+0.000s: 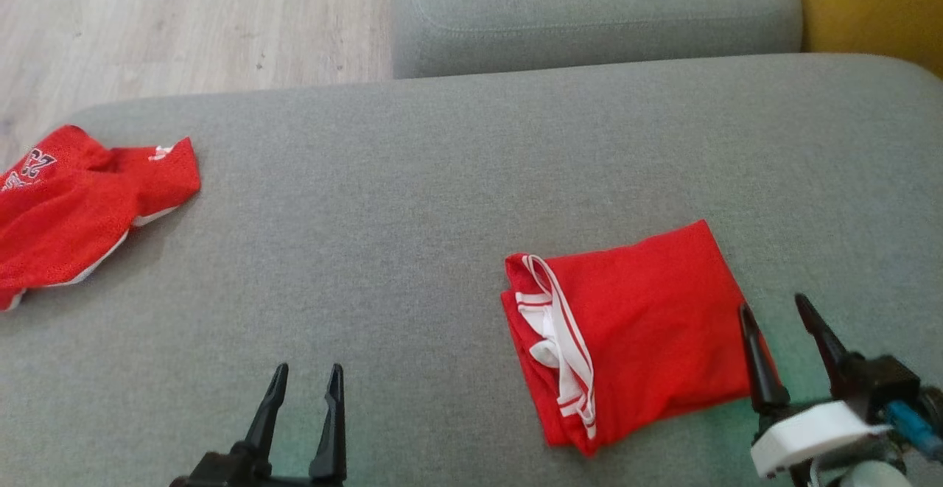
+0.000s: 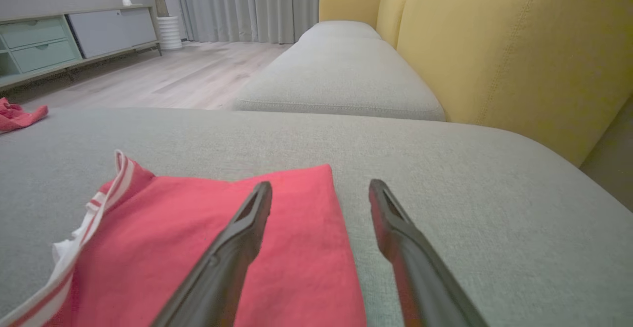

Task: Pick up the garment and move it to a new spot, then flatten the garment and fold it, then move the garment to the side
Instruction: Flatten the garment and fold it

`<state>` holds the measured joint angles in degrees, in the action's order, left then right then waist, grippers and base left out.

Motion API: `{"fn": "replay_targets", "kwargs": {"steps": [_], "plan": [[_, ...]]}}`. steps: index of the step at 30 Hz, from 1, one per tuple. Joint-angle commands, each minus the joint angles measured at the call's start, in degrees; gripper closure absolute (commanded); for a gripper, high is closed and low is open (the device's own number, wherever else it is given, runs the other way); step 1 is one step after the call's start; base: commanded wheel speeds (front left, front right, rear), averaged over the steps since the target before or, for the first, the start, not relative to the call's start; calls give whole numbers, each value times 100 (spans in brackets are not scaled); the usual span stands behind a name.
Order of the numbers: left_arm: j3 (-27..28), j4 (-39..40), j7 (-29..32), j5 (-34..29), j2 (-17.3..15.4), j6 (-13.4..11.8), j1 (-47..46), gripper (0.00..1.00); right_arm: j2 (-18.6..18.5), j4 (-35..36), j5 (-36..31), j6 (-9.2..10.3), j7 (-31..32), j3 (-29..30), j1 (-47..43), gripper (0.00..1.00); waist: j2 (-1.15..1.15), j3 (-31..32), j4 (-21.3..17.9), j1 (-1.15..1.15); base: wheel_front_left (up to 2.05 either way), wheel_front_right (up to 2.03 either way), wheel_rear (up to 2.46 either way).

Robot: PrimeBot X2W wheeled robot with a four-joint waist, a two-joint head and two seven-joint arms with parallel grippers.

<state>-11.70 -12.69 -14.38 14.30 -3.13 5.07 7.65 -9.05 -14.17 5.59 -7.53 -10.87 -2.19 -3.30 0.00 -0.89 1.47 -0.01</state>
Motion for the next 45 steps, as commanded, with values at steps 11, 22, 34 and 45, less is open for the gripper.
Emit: {"fn": "replay_targets", "kwargs": {"steps": [11, 22, 34, 45], "plan": [[166, 258, -62, -94, 25, 2, -74, 0, 225, -610, -106, 4, -210, -823, 564, 100, 0, -71, 180, 1, 0, 0, 0], [118, 223, -62, -129, 25, 49, -313, 0, 566, -2268, -174, 4, -272, -1847, 1636, 100, 0, -443, 503, 1, 0, 0, 0], [131, 198, -62, -84, 25, 33, -391, 0, 615, -2648, 325, 4, -387, -3050, 1951, 100, 0, -472, 614, 1, 0, 0, 0], [181, 165, -62, -176, 25, 88, -498, 0, 616, -2290, 496, 4, -404, -3020, 2126, 100, 0, -361, 305, 1, 0, 0, 0]]}}
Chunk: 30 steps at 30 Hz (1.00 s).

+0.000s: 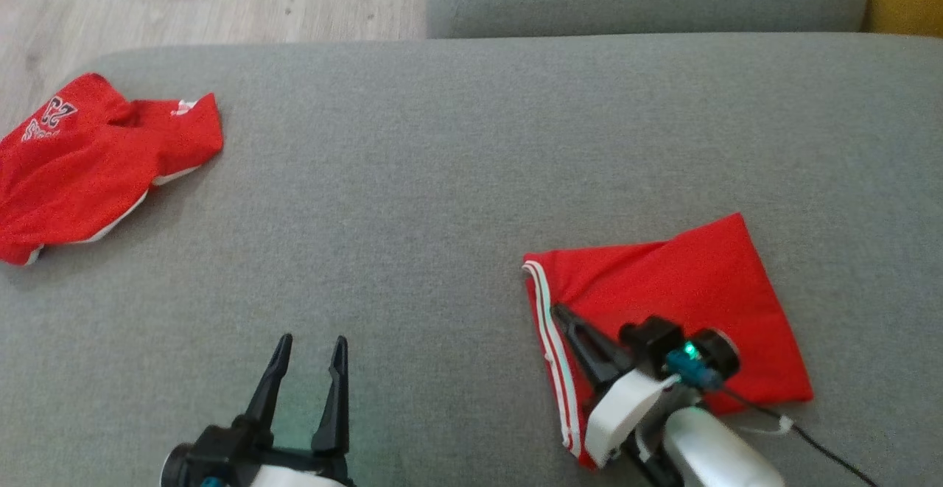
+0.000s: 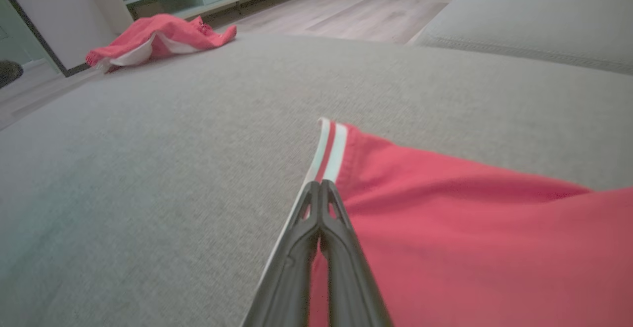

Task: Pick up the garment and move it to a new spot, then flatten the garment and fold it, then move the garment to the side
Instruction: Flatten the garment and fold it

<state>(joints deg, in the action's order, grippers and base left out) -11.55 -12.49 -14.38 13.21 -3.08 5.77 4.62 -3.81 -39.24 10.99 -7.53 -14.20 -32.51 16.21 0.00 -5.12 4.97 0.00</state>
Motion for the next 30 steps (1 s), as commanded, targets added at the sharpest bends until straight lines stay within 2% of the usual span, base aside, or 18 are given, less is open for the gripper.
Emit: {"fn": "replay_targets", "kwargs": {"steps": [1, 8, 9, 11, 12, 17, 21, 30], "plan": [[197, 147, -62, -75, 20, 25, -185, 0, 80, 308, -93, 4, -73, 141, 126, 100, 0, 92, -71, 0, 0, 0, 0], [418, 189, -62, -124, 20, 56, -117, 0, -313, 1115, -374, 4, -78, 1229, -314, 100, 0, 175, -242, 0, 0, 0, 0], [439, 186, -62, -146, 20, 63, -119, 0, -391, 1256, -407, 4, -78, 1410, -388, 89, 0, 172, -258, 0, 0, 0, 0], [472, 164, -62, -195, 20, 79, -124, 0, -566, 1591, -512, 4, -78, 1755, -514, 56, 0, 177, -293, 0, 0, 0, 0], [491, 151, -62, -216, 20, 87, -126, 0, -623, 1717, -522, 4, -79, 1959, -593, 1, 0, 187, -312, 0, 0, 0, 0], [594, 65, -62, -234, 20, 122, -115, 0, -751, 2185, -435, 4, -79, 2876, -964, 0, 0, 255, -357, 0, 0, 0, 0], [656, -12, -62, -187, 20, 137, -82, 0, -777, 2330, -254, 4, -79, 3324, -1270, 0, 0, 354, -348, 0, 0, 0, 0], [897, 16, -62, -137, 20, 116, 127, 0, -664, 2386, 37, 4, -79, 3292, -1852, 0, 0, 534, -300, 0, 0, 0, 0]]}}
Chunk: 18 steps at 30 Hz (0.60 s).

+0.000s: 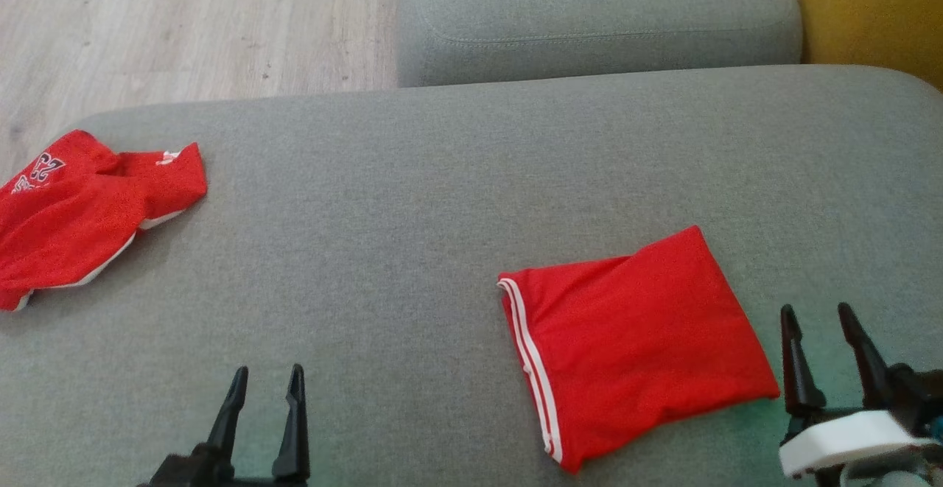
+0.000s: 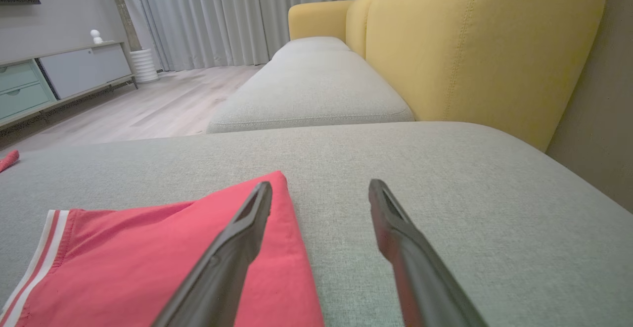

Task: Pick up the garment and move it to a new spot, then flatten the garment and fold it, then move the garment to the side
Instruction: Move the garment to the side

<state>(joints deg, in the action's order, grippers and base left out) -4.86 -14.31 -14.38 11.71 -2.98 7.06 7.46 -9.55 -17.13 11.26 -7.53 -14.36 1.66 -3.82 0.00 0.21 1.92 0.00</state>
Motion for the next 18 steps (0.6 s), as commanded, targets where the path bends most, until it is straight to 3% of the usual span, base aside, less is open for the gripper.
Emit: {"fn": "replay_targets", "kwargs": {"steps": [1, 18], "plan": [[242, 202, -62, 15, 11, -12, -137, 0, -66, 172, 35, 4, -63, -162, 124, 0, 0, 8, 12, 0, 0, 0, 0], [319, 238, -62, 56, 11, -41, -62, 0, -121, -6, 74, 4, -63, -356, 226, 0, 0, -10, 162, 0, 0, 0, 0]]}}
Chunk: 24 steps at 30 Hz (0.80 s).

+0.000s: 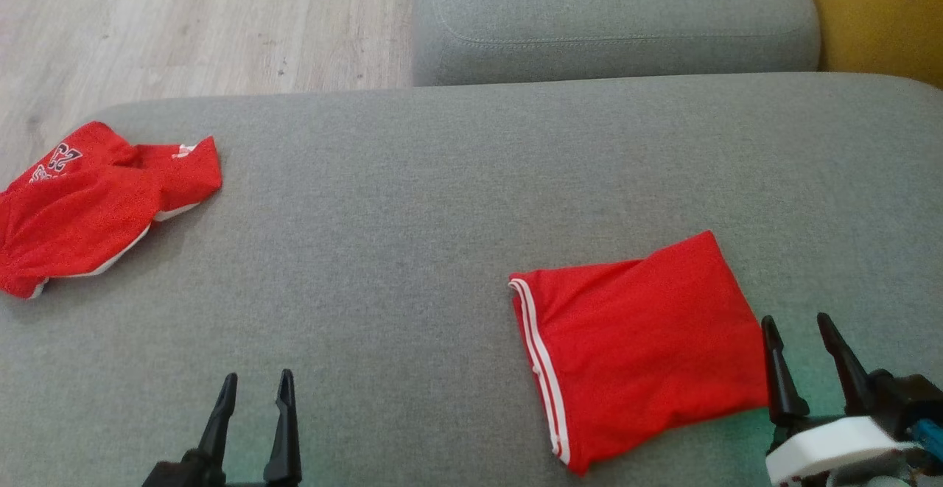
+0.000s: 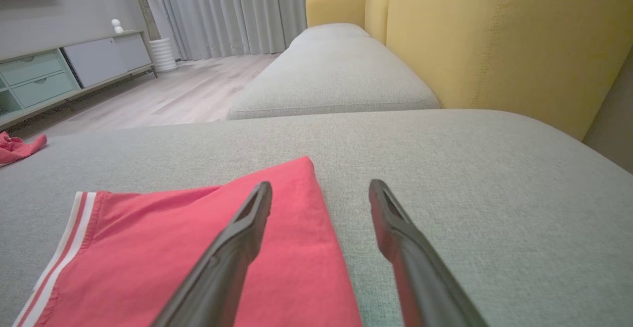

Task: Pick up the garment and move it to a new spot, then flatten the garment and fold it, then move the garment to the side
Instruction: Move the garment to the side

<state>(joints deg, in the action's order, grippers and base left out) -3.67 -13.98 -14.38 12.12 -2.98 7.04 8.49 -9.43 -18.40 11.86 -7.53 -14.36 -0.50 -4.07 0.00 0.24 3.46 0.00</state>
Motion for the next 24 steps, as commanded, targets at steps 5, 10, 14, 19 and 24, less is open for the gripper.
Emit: {"fn": "replay_targets", "kwargs": {"steps": [5, 10, 14, 19, 24], "plan": [[201, 242, -62, 26, 11, -48, -177, 0, -215, 146, 369, 4, -22, -212, 464, 0, 0, -83, 18, 0, 0, 0, 0], [196, 285, -62, 33, 11, -53, -261, 0, -657, 400, 1021, 4, 1089, -330, 993, 0, 0, -234, 37, 0, 0, 0, 0], [126, 261, -62, 35, 11, -51, -343, 0, -964, 264, 1336, 4, 2477, -518, 1318, 0, 0, -338, 100, 0, 0, 0, 0], [42, 210, -62, 23, 11, -42, -414, 0, -1093, -301, 1457, 4, 3585, -821, 1458, 0, 0, -378, 259, 0, 0, 0, 0], [45, 198, -62, 11, 11, -40, -407, 0, -940, -973, 1386, 4, 3776, -861, 1647, 0, 0, -383, 350, 0, 0, 0, 0]]}}
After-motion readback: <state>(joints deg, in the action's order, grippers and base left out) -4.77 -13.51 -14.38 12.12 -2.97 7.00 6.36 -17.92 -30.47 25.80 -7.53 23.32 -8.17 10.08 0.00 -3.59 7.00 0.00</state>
